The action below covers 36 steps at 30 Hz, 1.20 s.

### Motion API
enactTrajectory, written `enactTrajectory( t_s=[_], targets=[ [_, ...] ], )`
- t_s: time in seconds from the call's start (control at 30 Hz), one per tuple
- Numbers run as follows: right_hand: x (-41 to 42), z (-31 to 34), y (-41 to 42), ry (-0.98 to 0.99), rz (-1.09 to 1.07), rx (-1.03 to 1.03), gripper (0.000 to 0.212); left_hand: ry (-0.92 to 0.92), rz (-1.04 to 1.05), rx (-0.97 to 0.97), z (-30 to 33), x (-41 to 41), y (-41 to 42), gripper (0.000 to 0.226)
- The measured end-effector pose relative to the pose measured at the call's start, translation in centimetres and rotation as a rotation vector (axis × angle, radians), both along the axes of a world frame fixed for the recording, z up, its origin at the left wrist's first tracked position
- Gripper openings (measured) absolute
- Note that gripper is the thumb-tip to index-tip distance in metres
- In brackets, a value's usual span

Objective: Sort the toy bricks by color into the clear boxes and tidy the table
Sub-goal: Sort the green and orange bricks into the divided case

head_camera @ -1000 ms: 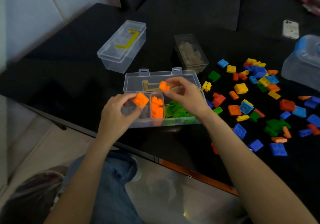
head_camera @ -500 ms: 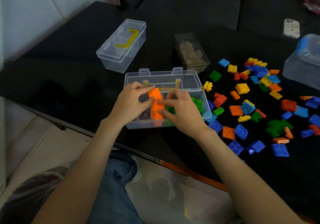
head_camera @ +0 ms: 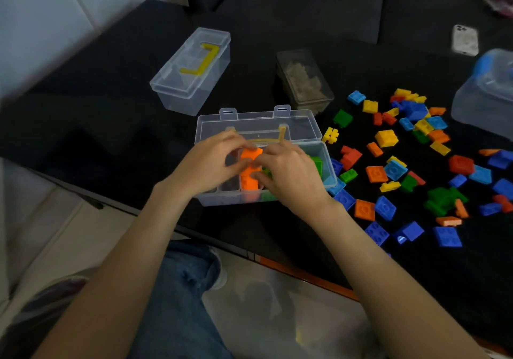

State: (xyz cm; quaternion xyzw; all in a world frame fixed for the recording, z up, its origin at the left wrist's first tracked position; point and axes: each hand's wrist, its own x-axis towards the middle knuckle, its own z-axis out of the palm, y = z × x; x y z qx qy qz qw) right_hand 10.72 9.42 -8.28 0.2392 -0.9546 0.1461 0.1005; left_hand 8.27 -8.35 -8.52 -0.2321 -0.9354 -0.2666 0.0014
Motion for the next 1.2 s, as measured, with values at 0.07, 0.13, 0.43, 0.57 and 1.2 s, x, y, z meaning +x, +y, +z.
enactTrajectory(
  t_s=[0.07,0.13,0.43,0.57,1.2],
  targets=[
    [0.0,-0.1,0.4,0.007,0.035,0.029,0.028,-0.015,0.019,0.053,-0.3,0.2,0.0,0.032],
    [0.0,0.1,0.8,-0.068,0.054,-0.039,0.027,-0.014,0.042,0.095,-0.5,0.3,0.1,0.029],
    [0.8,0.5,0.5,-0.295,-0.104,-0.132,0.025,0.073,0.038,0.129,-1.8,1.0,0.2,0.03],
    [1.6,0.9,-0.6,-0.276,-0.229,-0.052,0.034,0.068,0.037,0.153,-1.7,1.0,0.3,0.03],
    [1.3,1.5,-1.3,-0.183,-0.085,-0.123,0.025,-0.141,-0.025,0.116,-0.7,0.9,-0.6,0.053]
  ],
)
